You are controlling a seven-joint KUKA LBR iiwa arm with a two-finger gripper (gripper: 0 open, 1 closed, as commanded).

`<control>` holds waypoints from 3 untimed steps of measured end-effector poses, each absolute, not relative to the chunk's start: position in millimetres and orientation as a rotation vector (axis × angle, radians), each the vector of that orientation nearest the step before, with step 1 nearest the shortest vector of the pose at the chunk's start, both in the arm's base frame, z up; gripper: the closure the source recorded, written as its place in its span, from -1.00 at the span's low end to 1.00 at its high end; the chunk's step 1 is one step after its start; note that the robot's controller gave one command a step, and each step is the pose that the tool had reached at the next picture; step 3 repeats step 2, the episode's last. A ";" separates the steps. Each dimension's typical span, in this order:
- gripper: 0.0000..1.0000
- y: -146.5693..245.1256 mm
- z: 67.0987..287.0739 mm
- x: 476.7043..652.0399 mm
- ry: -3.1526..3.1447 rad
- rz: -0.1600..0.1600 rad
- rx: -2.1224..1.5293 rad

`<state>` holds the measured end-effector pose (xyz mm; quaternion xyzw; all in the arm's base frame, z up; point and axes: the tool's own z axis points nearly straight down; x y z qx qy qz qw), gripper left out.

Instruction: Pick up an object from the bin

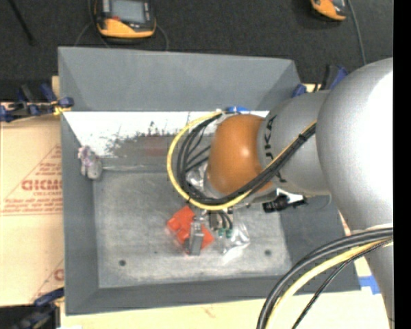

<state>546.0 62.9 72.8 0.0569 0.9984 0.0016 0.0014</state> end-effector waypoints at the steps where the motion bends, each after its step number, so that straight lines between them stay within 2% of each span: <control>1: 1.00 63.2 75.3 546.7 3.135 0.006 0.181; 2: 1.00 63.0 161.5 549.1 3.127 0.004 0.177; 3: 1.00 63.0 161.5 549.1 3.127 0.004 0.177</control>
Offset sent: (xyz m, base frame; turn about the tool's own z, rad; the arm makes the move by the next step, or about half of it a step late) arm 0.0000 0.0000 0.0000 0.0000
